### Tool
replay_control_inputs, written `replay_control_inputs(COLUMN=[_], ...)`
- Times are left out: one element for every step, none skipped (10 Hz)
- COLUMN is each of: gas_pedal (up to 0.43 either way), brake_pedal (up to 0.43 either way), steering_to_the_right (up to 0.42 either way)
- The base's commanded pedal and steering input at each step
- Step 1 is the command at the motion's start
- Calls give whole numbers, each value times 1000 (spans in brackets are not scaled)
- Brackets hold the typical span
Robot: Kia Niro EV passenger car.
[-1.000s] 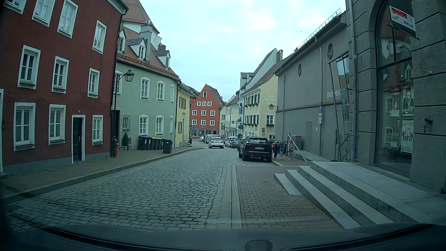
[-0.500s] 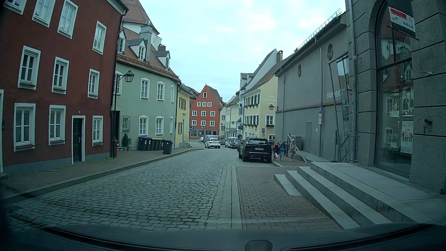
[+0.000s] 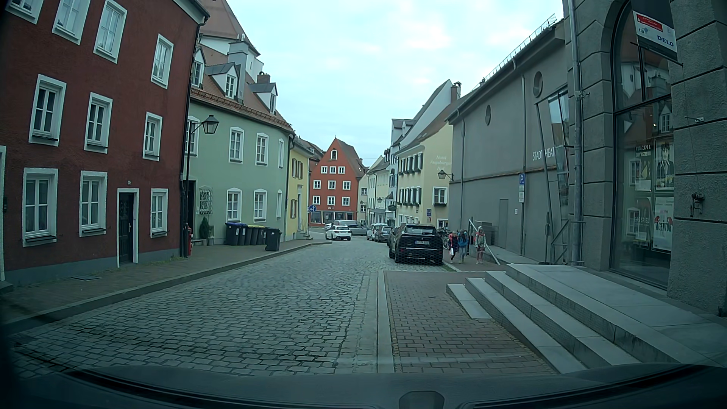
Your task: Follow the waypoints while adhering to traffic rules and regulations
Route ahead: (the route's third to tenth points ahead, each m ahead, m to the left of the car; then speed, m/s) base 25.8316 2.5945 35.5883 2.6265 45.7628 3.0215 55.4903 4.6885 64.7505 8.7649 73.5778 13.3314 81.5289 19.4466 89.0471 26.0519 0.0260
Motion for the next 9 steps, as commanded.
replay_control_inputs(gas_pedal=[0,0,0,0,0,0,0,0,0], brake_pedal=[293,293,293,293,293,293,293,293,293], steering_to_the_right=[-220,-220,-220,-220,-220,-220,-220,-220,-220])
